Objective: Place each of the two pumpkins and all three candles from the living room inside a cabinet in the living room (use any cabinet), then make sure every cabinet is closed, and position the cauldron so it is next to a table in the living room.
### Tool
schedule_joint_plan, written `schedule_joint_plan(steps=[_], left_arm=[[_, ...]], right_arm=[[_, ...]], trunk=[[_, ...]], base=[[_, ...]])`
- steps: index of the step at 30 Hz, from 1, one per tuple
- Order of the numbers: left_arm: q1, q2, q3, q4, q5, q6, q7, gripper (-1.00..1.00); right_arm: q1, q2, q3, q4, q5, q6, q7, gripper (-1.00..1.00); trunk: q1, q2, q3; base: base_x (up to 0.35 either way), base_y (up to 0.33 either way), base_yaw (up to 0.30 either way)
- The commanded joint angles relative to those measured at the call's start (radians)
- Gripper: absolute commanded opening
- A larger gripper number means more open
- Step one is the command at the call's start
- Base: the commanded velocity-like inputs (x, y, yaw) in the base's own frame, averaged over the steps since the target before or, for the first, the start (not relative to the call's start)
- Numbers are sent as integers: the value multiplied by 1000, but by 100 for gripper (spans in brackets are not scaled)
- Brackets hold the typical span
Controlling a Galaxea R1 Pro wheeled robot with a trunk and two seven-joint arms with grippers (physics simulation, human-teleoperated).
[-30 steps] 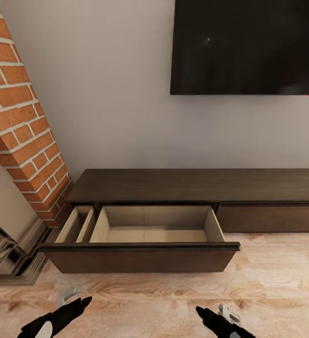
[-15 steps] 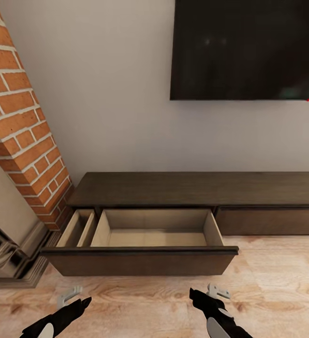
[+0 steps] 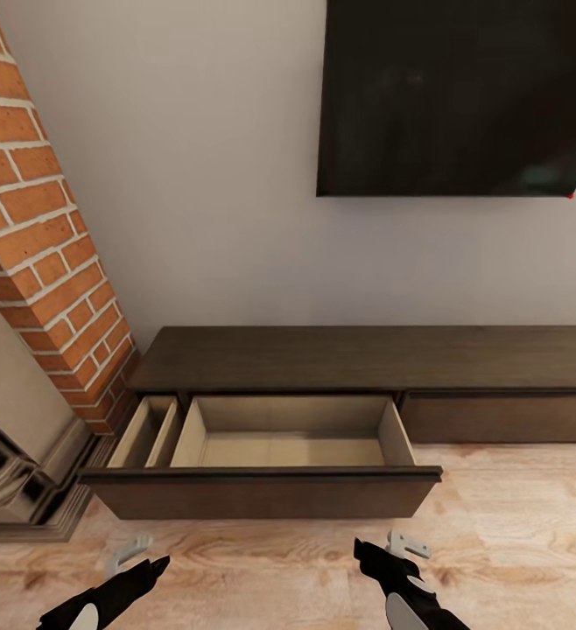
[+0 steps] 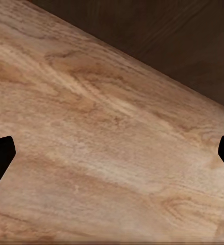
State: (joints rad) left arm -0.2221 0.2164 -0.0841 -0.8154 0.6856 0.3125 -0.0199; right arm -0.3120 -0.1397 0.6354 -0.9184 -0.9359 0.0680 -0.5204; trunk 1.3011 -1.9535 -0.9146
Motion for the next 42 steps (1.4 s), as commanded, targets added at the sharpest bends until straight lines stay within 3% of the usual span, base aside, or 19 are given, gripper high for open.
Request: schedule_joint_plan(steps=[1,14,27,39,42], left_arm=[[0,1,-2,-1,6,4,0,100],[0,1,2,-1,11,7,-2,100],[0,4,2,-1,8,7,-12,100],[0,4,6,-1,11,7,-12,100],[0,5,6,-1,11,7,-13,100]], right_arm=[[-1,-1,3,-2,-3,4,-7,100],[-1,-1,3,0,-8,0,-7,100],[-1,1,3,2,-6,7,-7,100],[-1,4,5,4,-5,9,-7,100],[-1,5,6,4,-5,9,-7,100]], trunk=[[-4,7,2],[-54,98,43],[-104,189,84],[-104,189,84],[-115,210,93]], base=[[0,0,0],[-21,0,10],[-302,0,260],[-328,0,292],[-328,0,292]])
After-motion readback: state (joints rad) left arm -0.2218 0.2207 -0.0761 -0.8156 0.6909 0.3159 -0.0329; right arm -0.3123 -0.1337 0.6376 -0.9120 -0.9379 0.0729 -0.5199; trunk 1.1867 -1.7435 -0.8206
